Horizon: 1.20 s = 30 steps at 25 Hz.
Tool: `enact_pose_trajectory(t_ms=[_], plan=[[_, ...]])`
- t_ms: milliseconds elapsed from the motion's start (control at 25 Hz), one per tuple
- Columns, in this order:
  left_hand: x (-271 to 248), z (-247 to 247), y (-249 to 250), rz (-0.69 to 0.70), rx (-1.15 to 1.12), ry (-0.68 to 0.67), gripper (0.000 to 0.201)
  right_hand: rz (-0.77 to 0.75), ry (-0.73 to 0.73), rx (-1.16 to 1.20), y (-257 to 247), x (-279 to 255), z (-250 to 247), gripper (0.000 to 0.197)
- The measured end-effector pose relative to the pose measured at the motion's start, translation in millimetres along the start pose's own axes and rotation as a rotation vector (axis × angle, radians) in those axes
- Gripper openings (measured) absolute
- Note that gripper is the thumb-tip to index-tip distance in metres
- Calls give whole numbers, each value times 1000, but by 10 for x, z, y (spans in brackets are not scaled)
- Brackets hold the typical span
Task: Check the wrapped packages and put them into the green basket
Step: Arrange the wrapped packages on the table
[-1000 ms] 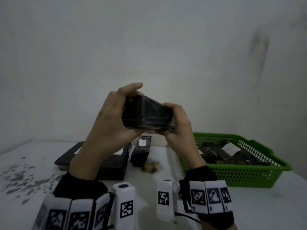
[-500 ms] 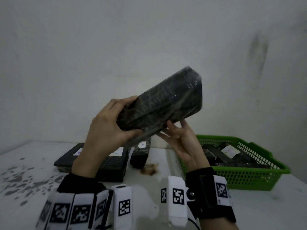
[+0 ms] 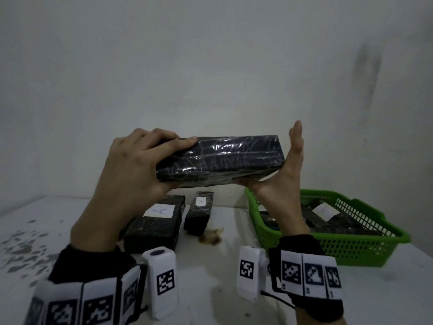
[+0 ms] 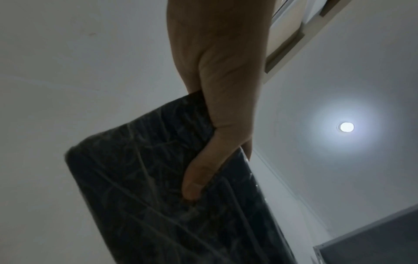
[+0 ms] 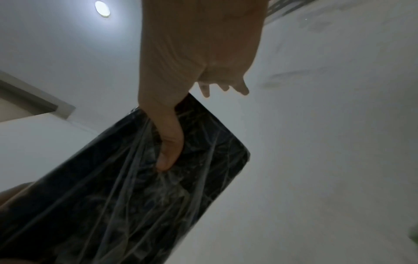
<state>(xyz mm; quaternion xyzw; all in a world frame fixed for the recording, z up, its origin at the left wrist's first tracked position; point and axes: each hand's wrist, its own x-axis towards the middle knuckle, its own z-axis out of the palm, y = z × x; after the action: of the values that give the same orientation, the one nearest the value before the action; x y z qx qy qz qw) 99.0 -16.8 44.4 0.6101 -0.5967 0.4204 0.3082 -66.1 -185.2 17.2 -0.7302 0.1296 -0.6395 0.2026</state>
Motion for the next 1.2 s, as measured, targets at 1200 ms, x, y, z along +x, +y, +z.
enact_pose_trajectory(t_ms=[1200], plan=[[-36,368,223,-301,-449,-173,62,253,-596,184,-368,49,-289,59]])
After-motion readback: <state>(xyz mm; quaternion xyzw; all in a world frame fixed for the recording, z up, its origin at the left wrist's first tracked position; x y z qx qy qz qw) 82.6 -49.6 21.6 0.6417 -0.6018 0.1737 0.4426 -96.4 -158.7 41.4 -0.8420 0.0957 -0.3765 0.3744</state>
